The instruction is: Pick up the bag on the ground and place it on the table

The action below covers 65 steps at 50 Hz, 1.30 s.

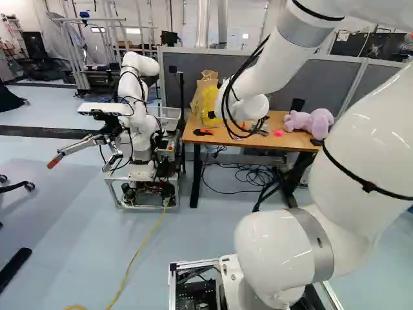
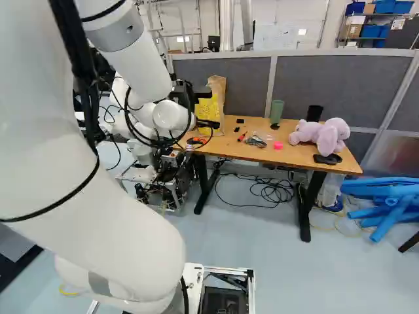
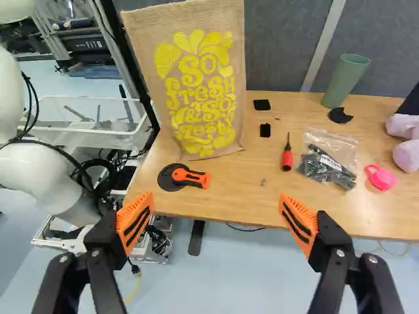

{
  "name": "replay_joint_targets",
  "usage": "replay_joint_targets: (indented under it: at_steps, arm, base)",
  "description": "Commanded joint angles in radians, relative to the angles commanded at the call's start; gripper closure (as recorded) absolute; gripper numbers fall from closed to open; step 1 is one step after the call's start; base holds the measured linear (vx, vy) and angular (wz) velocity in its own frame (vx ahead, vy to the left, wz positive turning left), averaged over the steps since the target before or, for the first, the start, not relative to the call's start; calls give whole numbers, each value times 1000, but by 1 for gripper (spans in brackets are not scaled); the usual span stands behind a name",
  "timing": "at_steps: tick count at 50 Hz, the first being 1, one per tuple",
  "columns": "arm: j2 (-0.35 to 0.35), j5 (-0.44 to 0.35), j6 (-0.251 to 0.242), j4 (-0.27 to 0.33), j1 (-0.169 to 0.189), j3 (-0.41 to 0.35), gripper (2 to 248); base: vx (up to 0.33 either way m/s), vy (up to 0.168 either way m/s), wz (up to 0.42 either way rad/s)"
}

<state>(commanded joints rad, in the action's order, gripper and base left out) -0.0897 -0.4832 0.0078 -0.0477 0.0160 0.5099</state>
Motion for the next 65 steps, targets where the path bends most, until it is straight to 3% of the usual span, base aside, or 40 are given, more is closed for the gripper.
replay_joint_targets:
  at_steps: [32, 65]
  arm:
    - [-114, -234, -5, 29, -10, -254, 3]
    - [-178, -365, -7, 45, -15, -396, 3]
  base:
    - [0, 0, 0]
    - [0, 0, 0]
